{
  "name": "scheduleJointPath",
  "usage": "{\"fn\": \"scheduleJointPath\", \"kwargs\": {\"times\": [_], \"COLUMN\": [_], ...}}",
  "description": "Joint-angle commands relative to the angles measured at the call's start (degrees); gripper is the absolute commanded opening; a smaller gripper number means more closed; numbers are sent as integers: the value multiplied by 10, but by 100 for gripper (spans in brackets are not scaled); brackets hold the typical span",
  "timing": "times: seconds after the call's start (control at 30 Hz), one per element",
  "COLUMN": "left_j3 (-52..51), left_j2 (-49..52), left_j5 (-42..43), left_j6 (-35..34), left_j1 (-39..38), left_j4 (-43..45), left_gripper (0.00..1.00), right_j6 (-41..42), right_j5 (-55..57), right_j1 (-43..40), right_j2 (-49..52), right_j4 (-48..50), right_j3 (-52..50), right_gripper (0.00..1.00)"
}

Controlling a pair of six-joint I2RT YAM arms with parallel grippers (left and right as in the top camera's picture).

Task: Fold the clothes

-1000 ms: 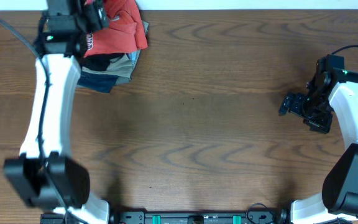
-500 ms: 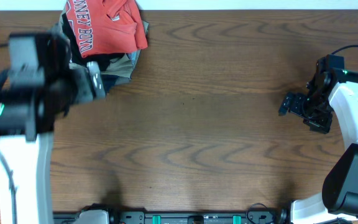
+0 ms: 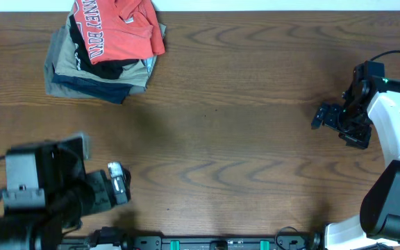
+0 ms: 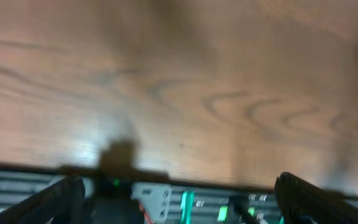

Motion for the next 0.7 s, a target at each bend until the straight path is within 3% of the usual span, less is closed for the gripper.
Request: {"fn": "scheduleJointPath", "kwargs": {"times": [0.0, 0.47, 0.67], "left_j3": [-2, -9, -126], "left_j2": [-13, -18, -82], "left_j5": [14, 27, 66], "left_j6": [-12, -29, -37], "left_j1": [2, 2, 0], "left_j4": [-45, -23, 121], "left_gripper": [98, 98, 98], "right_j6": [-2, -2, -2], "right_j5": [-2, -2, -2], "right_j1": [-2, -2, -2], "right_j2": [-2, -2, -2], "right_j4": [0, 0, 0], "right_j3": [6, 6, 6], "right_gripper": [99, 99, 99]}}
